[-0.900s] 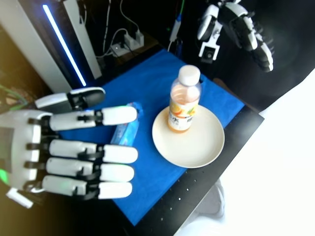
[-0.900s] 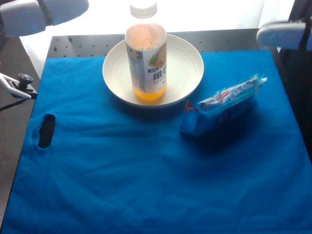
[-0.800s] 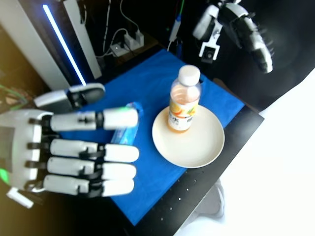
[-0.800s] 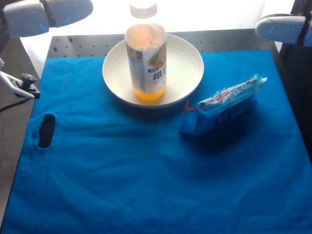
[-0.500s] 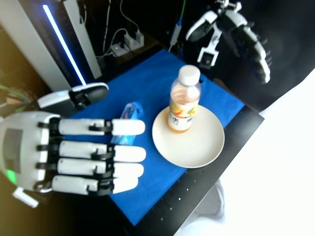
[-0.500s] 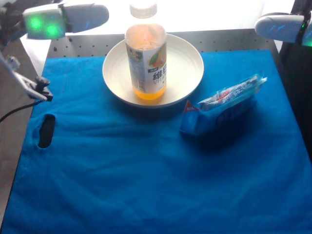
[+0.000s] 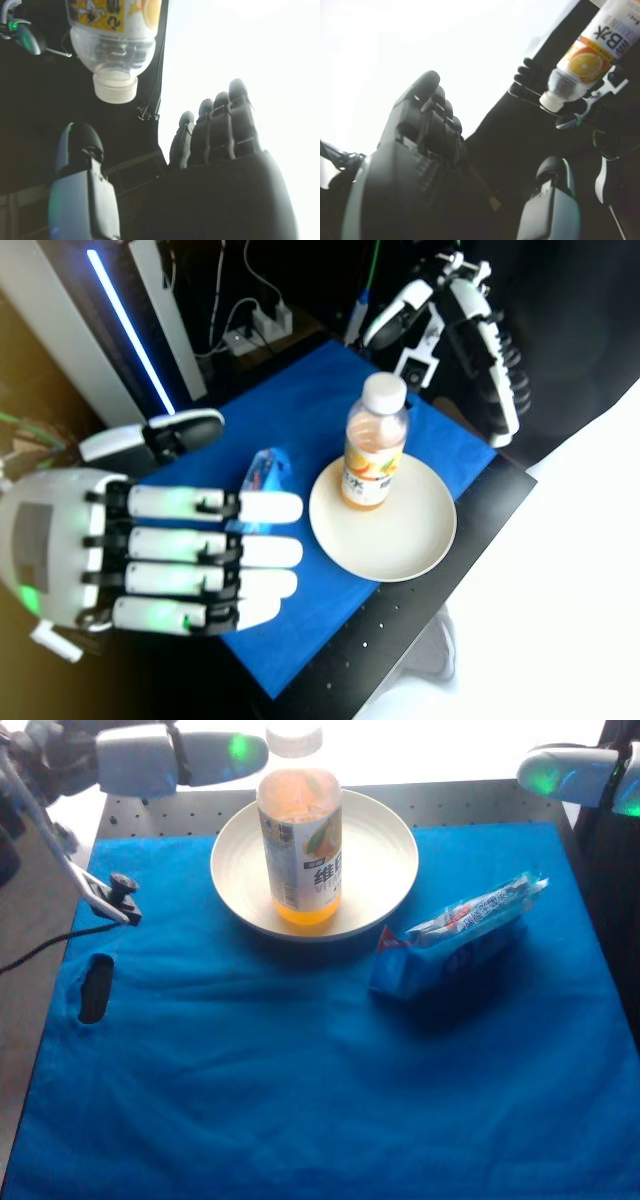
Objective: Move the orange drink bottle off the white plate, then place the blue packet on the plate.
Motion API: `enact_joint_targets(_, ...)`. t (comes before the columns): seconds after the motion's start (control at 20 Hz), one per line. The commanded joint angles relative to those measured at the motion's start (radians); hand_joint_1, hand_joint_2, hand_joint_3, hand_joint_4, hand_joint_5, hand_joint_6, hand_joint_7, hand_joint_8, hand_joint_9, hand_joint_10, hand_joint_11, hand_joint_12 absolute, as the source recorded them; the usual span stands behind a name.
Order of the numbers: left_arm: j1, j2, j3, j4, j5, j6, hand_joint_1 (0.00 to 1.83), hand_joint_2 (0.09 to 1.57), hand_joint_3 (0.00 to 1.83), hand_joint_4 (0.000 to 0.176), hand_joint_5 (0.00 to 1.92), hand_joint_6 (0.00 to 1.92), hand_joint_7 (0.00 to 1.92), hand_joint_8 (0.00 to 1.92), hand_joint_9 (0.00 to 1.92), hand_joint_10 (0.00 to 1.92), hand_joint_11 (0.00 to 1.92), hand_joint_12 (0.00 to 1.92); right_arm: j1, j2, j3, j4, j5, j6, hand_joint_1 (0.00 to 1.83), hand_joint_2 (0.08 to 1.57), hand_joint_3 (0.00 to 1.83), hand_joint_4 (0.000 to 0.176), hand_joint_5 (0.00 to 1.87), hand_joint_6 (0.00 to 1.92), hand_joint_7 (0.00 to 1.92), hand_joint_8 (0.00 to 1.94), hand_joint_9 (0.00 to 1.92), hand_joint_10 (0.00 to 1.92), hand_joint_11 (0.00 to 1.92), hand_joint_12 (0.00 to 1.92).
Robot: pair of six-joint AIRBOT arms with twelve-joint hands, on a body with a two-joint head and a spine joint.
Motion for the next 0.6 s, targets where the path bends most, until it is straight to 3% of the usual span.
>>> enact_joint_targets(0.0, -0.015, -0.010, 0.006, -0.034, -0.107, -0.022, 0.58, 0.89, 0.00, 0.096, 0.00, 0.00, 0.00, 0.00, 0.08, 0.01, 0.00, 0.42, 0.012, -0.005, 0.006, 0.023, 0.117, 0.008, 0.48, 0.82, 0.00, 0.029, 0.19, 0.00, 0.18, 0.00, 0.29, 0.00, 0.10, 0.95)
enact_joint_targets(0.15, -0.020, -0.023, 0.016, 0.013, -0.106, -0.068, 0.61, 0.90, 0.00, 0.095, 0.00, 0.00, 0.00, 0.00, 0.07, 0.00, 0.00, 0.38, 0.012, -0.010, 0.009, 0.023, 0.117, 0.008, 0.48, 0.83, 0.00, 0.030, 0.20, 0.00, 0.19, 0.01, 0.32, 0.01, 0.10, 0.96)
enact_joint_targets(0.25, -0.023, -0.025, 0.016, 0.046, -0.106, -0.094, 0.63, 0.84, 0.00, 0.116, 0.00, 0.00, 0.00, 0.00, 0.04, 0.00, 0.00, 0.24, 0.012, -0.013, 0.010, 0.023, 0.117, 0.008, 0.49, 0.83, 0.00, 0.019, 0.21, 0.00, 0.21, 0.01, 0.30, 0.00, 0.08, 0.89)
enact_joint_targets(0.3, -0.025, -0.026, 0.016, 0.059, -0.104, -0.102, 0.63, 0.85, 0.00, 0.121, 0.00, 0.00, 0.00, 0.00, 0.05, 0.01, 0.00, 0.26, 0.012, -0.014, 0.011, 0.023, 0.117, 0.008, 0.49, 0.83, 0.00, 0.022, 0.22, 0.00, 0.22, 0.01, 0.31, 0.00, 0.08, 0.88)
enact_joint_targets(0.35, -0.025, -0.028, 0.016, 0.067, -0.102, -0.106, 0.51, 0.94, 0.02, 0.088, 0.00, 0.00, 0.00, 0.00, 0.01, 0.00, 0.00, 0.14, 0.012, -0.014, 0.011, 0.024, 0.117, 0.008, 0.48, 0.82, 0.00, 0.031, 0.22, 0.00, 0.23, 0.01, 0.32, 0.01, 0.10, 0.89)
enact_joint_targets(0.45, -0.025, -0.031, 0.016, 0.079, -0.093, -0.108, 0.42, 0.97, 0.01, 0.098, 0.00, 0.00, 0.00, 0.00, 0.00, 0.00, 0.00, 0.03, 0.012, -0.014, 0.011, 0.024, 0.117, 0.008, 0.47, 0.82, 0.00, 0.034, 0.22, 0.00, 0.23, 0.01, 0.32, 0.01, 0.11, 0.91)
enact_joint_targets(0.55, -0.025, -0.037, 0.016, 0.086, -0.090, -0.110, 0.38, 0.87, 0.00, 0.124, 0.00, 0.00, 0.00, 0.00, 0.00, 0.00, 0.01, 0.03, 0.012, -0.014, 0.011, 0.024, 0.117, 0.008, 0.49, 0.82, 0.00, 0.031, 0.23, 0.00, 0.22, 0.00, 0.32, 0.00, 0.11, 0.91)
